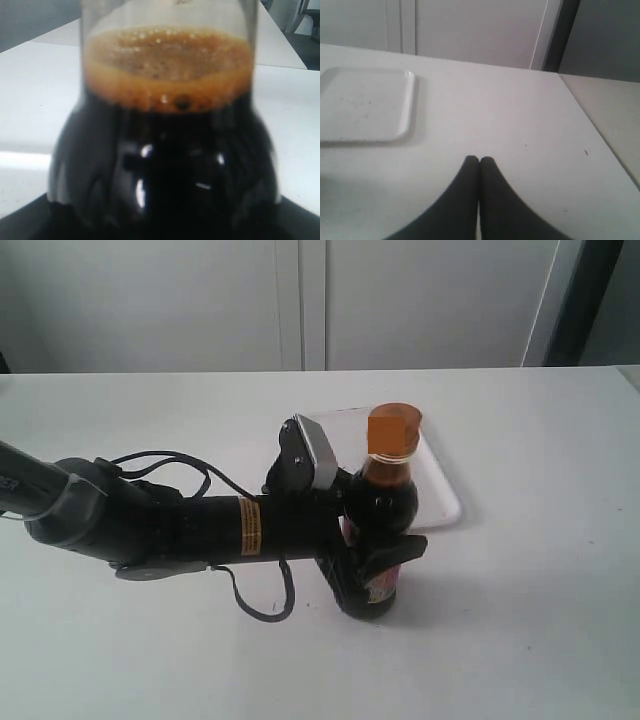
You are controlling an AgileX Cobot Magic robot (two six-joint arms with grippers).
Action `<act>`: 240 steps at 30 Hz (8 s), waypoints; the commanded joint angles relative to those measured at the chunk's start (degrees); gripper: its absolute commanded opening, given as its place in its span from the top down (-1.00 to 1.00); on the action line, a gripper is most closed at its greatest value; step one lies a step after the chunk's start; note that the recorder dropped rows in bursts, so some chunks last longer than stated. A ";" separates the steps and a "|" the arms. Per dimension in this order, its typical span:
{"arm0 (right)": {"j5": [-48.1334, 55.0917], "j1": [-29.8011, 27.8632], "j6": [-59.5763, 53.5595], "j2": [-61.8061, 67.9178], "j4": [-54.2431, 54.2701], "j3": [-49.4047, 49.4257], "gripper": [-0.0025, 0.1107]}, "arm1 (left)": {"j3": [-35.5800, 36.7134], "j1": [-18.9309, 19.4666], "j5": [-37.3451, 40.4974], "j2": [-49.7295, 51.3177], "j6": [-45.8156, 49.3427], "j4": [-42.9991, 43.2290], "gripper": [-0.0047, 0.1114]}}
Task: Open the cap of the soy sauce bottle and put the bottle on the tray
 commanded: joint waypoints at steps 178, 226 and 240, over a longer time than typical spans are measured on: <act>13.86 25.11 -26.37 75.72 23.48 -63.30 0.96 | -0.23 -0.74 -0.10 -0.20 0.89 3.94 0.91; 29.01 8.77 -9.73 64.46 -3.46 -60.41 0.96 | -0.23 -0.74 -2.32 -2.74 0.89 0.92 0.91; 28.51 8.77 -9.75 64.46 -3.32 -60.41 0.96 | -1.19 0.94 -2.32 -9.31 1.45 -7.11 0.91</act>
